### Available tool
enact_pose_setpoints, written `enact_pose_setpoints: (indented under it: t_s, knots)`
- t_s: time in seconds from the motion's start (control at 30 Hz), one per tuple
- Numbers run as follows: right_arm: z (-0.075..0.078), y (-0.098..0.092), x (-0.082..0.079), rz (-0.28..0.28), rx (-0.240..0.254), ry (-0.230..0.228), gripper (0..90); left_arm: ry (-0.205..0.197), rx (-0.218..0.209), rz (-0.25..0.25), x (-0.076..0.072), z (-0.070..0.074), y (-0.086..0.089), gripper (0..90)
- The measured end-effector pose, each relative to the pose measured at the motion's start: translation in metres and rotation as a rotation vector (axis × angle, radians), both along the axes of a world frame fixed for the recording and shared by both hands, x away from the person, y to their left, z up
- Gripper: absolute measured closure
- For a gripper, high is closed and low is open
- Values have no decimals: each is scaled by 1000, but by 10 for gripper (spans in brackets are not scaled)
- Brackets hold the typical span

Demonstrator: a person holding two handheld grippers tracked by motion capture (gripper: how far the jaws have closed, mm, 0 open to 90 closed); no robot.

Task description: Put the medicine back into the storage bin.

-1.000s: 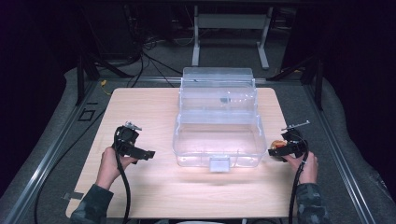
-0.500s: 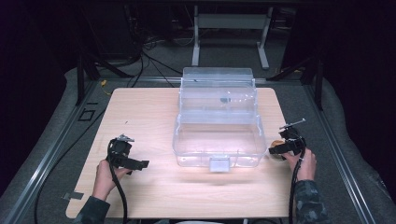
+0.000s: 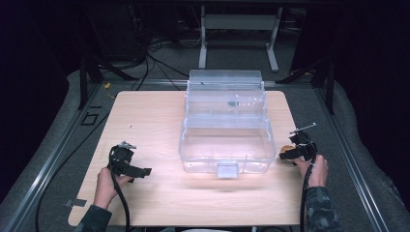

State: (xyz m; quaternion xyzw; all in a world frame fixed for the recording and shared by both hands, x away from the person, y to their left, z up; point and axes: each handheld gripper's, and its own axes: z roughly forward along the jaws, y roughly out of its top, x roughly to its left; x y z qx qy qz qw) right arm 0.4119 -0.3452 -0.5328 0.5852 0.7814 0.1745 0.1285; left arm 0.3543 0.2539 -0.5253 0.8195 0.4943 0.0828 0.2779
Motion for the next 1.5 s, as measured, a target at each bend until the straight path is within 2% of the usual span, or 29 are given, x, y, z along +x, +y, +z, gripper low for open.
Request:
enact_pose_setpoints:
  t_s: [0.2,0.3,0.53,0.6,0.8,0.83,0.87,1.5]
  knots:
    - [8,-4,-4,9,15,1,202,-1,8,-2,0,2,-1,2]
    - [14,-4,-7,10,3,-15,202,-6,14,-11,0,3,-1,2]
    - [29,-8,-16,21,19,-26,202,-3,21,-21,0,4,-1,2]
    - [34,-10,-17,30,38,-26,202,4,30,-23,0,3,0,2]
    - [45,-8,-21,48,23,-31,202,1,33,-20,-1,5,2,2]
    - [47,-8,-21,59,38,-25,202,-1,33,-20,-1,5,2,2]
    - [49,-7,-22,52,20,-35,202,-1,38,-27,-1,6,2,2]
    - [78,-1,-30,85,-3,-46,202,2,52,-27,1,8,2,2]
